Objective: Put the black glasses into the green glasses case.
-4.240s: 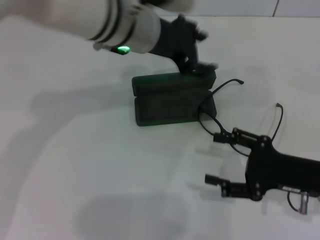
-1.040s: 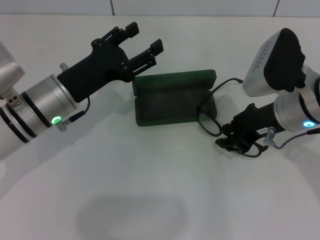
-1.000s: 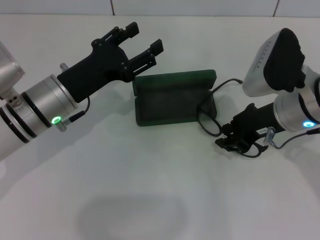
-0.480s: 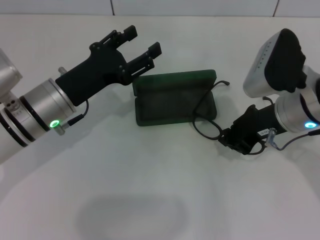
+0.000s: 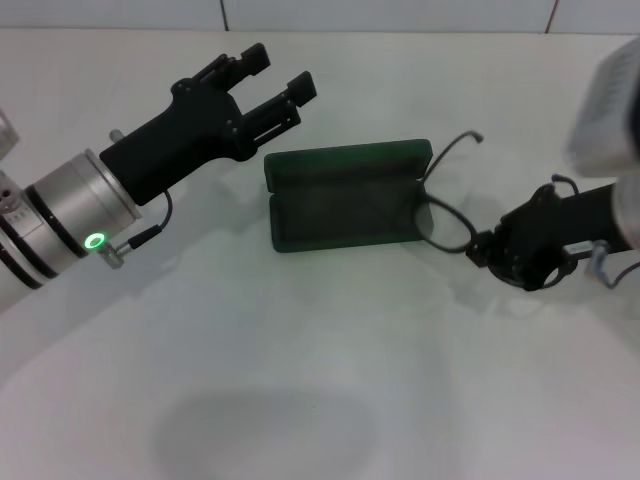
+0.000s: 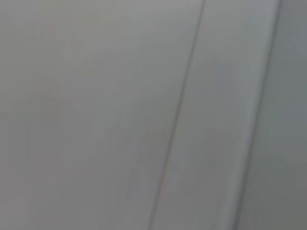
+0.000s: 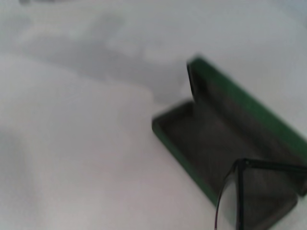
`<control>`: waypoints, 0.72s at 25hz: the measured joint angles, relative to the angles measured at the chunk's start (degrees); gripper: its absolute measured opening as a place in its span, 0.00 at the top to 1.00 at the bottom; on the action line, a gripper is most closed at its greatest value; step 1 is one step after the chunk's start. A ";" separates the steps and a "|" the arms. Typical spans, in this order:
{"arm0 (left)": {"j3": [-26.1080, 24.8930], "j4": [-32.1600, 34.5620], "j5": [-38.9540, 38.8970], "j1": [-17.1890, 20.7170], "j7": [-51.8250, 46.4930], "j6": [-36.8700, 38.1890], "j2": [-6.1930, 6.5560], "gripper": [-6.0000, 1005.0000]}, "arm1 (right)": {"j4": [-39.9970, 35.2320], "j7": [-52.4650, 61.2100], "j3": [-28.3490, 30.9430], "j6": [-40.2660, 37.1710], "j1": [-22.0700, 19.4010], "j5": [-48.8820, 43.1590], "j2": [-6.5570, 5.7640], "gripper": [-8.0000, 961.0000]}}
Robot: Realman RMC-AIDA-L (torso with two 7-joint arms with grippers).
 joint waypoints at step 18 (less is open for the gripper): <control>0.02 -0.07 15.32 -11.74 -25.37 17.61 5.41 0.29 | 34.98 -80.00 10.47 -6.37 -6.67 56.40 0.15 0.87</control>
